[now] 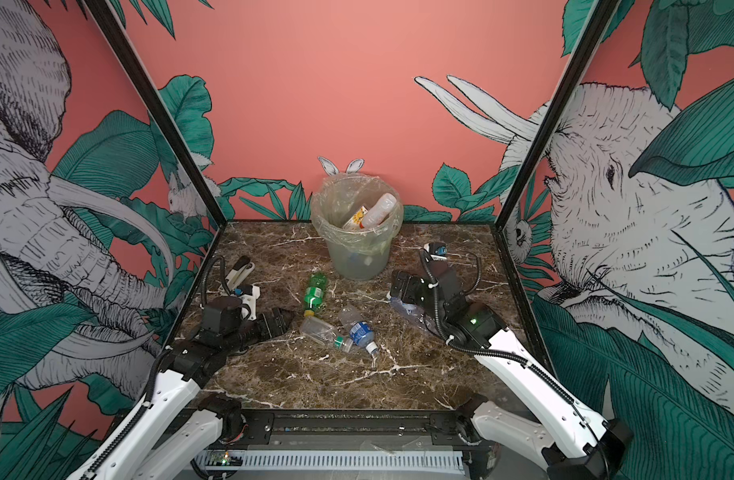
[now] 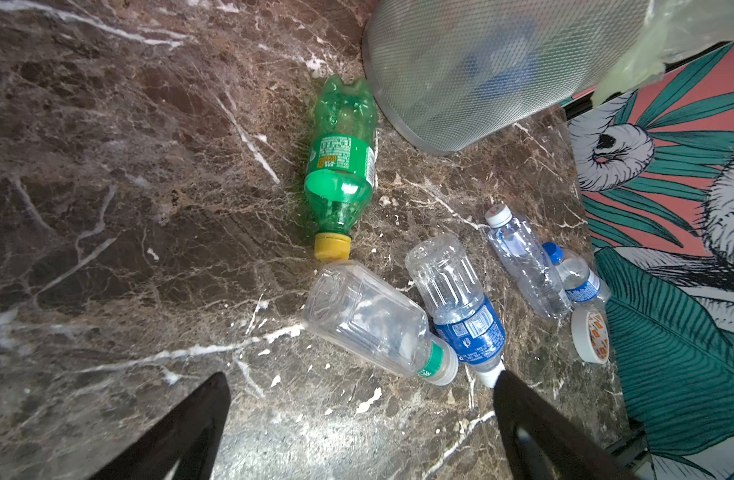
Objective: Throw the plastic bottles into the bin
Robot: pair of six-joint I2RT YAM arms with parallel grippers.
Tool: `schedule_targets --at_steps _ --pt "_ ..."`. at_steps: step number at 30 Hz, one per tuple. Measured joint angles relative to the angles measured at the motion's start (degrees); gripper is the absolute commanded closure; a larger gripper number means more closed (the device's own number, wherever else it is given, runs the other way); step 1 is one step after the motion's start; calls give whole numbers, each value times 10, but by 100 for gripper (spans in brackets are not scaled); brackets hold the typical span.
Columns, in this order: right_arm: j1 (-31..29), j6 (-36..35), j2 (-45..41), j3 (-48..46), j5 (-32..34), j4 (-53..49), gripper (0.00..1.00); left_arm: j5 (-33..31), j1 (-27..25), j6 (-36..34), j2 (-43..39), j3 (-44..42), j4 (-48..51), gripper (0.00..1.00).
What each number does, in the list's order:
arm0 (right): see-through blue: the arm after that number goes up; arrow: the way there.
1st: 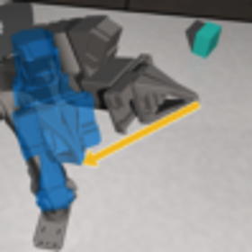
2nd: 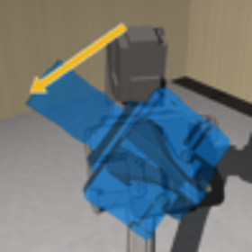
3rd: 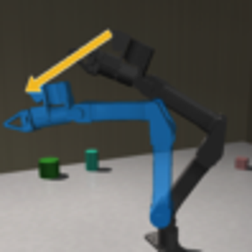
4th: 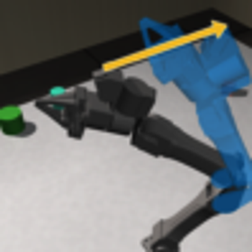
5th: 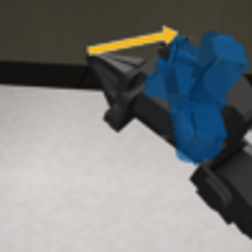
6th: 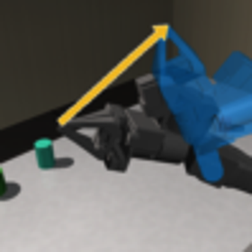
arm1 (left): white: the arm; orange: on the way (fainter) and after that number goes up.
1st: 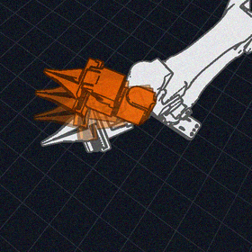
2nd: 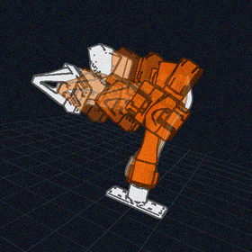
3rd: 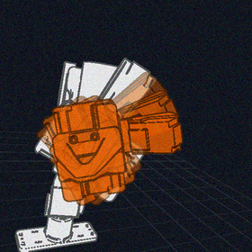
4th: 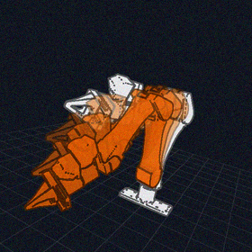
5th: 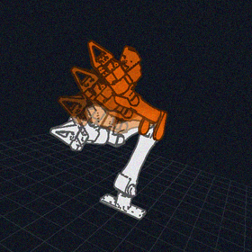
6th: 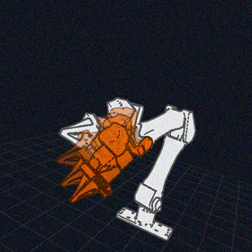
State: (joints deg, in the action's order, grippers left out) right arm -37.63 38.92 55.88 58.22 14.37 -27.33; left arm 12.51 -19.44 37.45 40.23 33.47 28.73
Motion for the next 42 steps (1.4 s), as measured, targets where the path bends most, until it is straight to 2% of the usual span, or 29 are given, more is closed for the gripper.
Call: schedule_targets --at_steps 7,12,20,25,31,35,39,42 --pt "0 39 -17 -74 -4 15 1 1 0 58 4 -3 23 1" --pt "0 44 -6 -85 -8 13 1 -3 0 106 4 -26 32 1" --pt "0 32 -2 -87 -13 15 1 -50 0 194 -20 -38 66 1" --pt "2 13 -3 -122 -9 32 1 -80 0 243 -47 -38 88 1" --pt "7 -8 -17 -170 -2 49 1 -93 -7 290 -22 -38 96 1" --pt "10 -19 -32 -192 -3 58 1 -119 -42 321 8 -38 99 1" --pt "13 -30 -40 -203 -5 56 1 -180 -121 367 21 -32 110 1" --pt "16 -35 -53 -211 -8 54 1 -213 -158 403 38 -21 115 1"
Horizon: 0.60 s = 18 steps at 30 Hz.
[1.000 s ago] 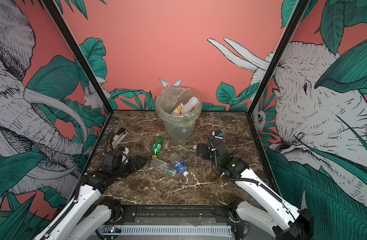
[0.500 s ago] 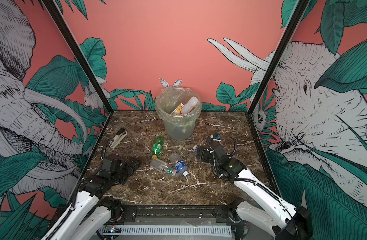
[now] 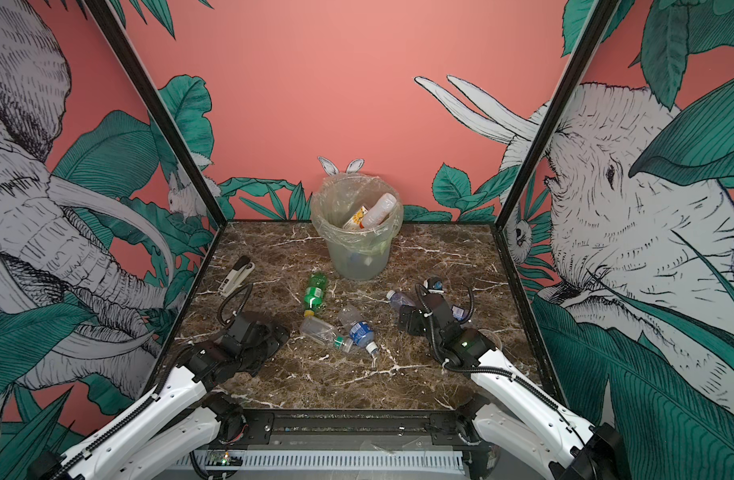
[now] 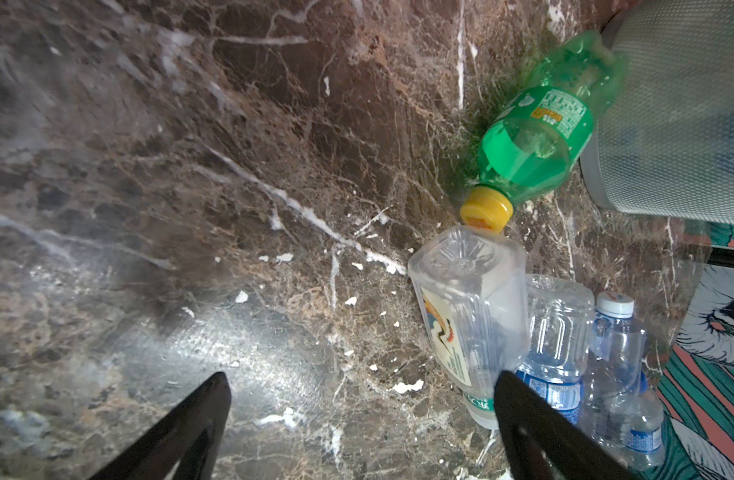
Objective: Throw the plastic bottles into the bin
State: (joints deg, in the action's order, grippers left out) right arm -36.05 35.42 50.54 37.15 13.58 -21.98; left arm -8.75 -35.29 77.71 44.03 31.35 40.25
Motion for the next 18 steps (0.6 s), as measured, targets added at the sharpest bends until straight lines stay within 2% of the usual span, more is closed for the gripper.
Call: schedule_targets --at_steps 9,18 --pt "4 -4 -37 -24 -7 -9 1 -34 -38 51 104 37 -7 1" --pt "6 -7 -44 -38 -21 -26 1 -55 -75 82 142 55 -30 1"
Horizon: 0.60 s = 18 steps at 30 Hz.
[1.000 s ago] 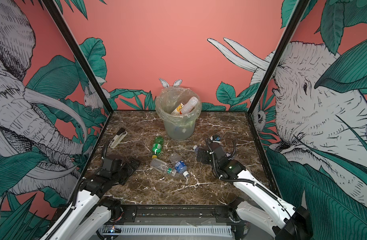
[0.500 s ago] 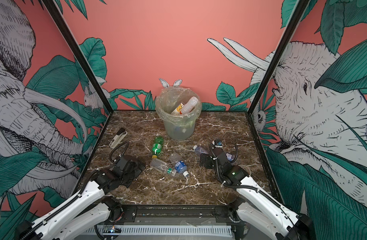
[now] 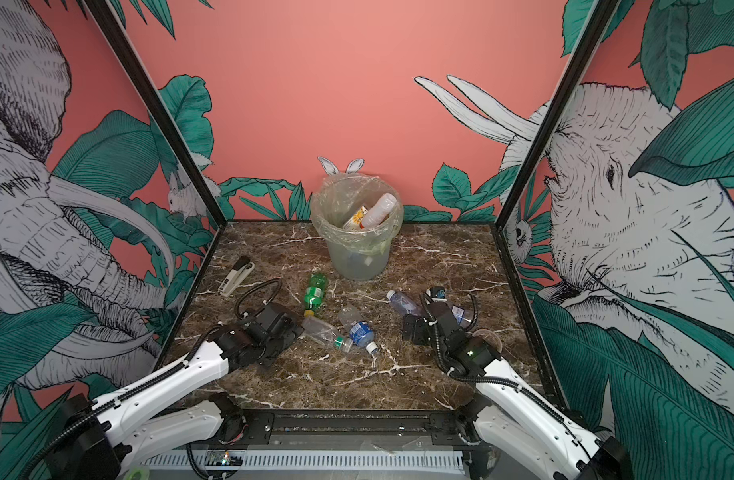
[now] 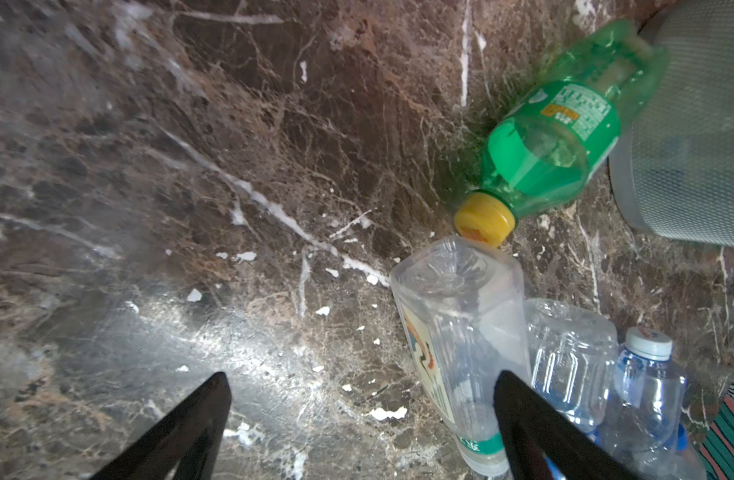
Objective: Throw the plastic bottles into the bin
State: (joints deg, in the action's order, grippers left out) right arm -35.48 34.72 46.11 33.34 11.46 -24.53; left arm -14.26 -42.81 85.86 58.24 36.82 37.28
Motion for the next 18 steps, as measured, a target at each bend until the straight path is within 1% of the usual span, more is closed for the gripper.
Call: schedule_targets --at_steps 4,11,18 --pt "0 9 -25 -5 0 -13 1 -11 -12 16 16 10 -8 1" --pt "0 27 -103 -32 13 -33 0 -18 -29 35 77 48 -25 1" --pt "0 34 -122 -41 18 -63 1 -17 -47 53 139 74 -51 1"
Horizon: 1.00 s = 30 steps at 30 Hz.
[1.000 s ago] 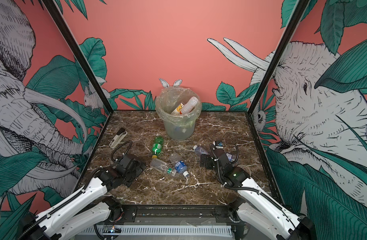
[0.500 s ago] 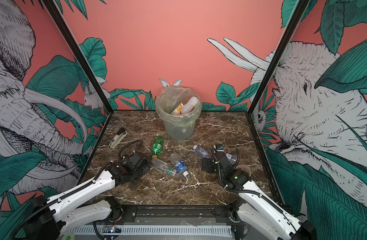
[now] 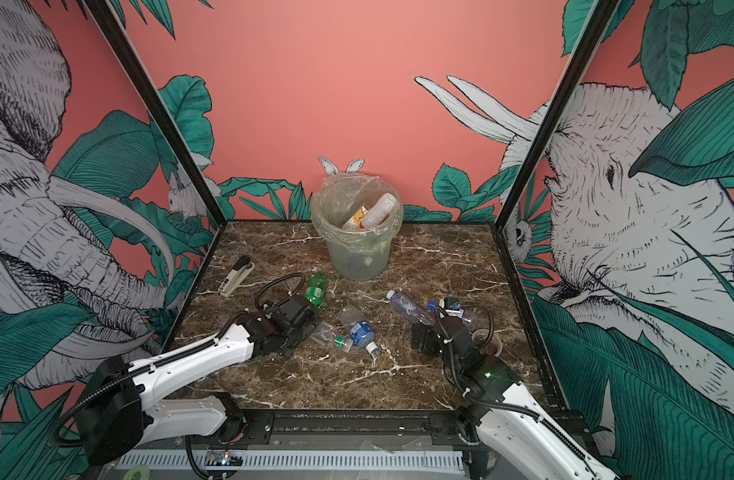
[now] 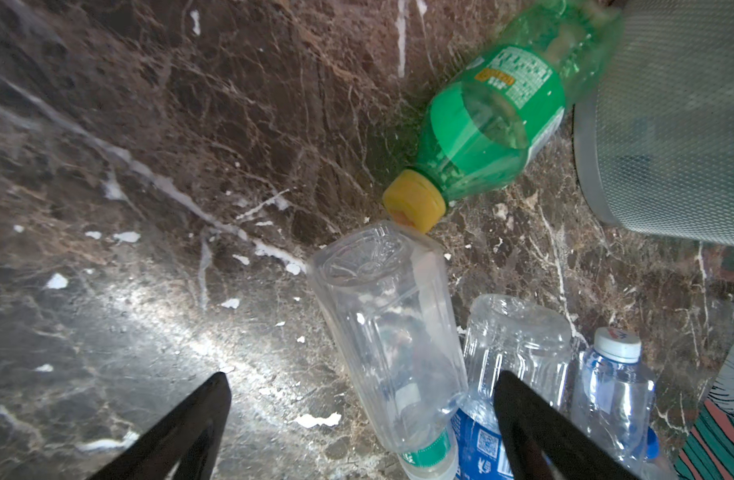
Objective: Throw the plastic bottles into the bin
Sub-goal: 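Lower the left gripper over the clear square green-capped bottle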
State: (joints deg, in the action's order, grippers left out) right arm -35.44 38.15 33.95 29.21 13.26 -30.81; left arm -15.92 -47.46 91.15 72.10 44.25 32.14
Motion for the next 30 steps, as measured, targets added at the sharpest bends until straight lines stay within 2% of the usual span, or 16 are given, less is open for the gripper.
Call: schedule_targets --at_steps 9,26,27,28,29,30 --pt "0 5 -19 -9 1 -17 1 4 -12 6 89 65 -6 1" --pt "0 9 -15 -9 2 -21 1 18 -15 28 171 78 -18 2" --pt "0 9 -15 -9 1 -21 1 18 -15 29 174 78 -19 4" --pt "0 9 -14 -9 1 -21 1 18 -15 30 177 78 -21 13" --pt "0 9 -14 -9 1 -21 1 19 -15 30 179 78 -22 17" --pt "0 9 -14 -9 1 -22 1 18 -16 29 181 78 -24 16"
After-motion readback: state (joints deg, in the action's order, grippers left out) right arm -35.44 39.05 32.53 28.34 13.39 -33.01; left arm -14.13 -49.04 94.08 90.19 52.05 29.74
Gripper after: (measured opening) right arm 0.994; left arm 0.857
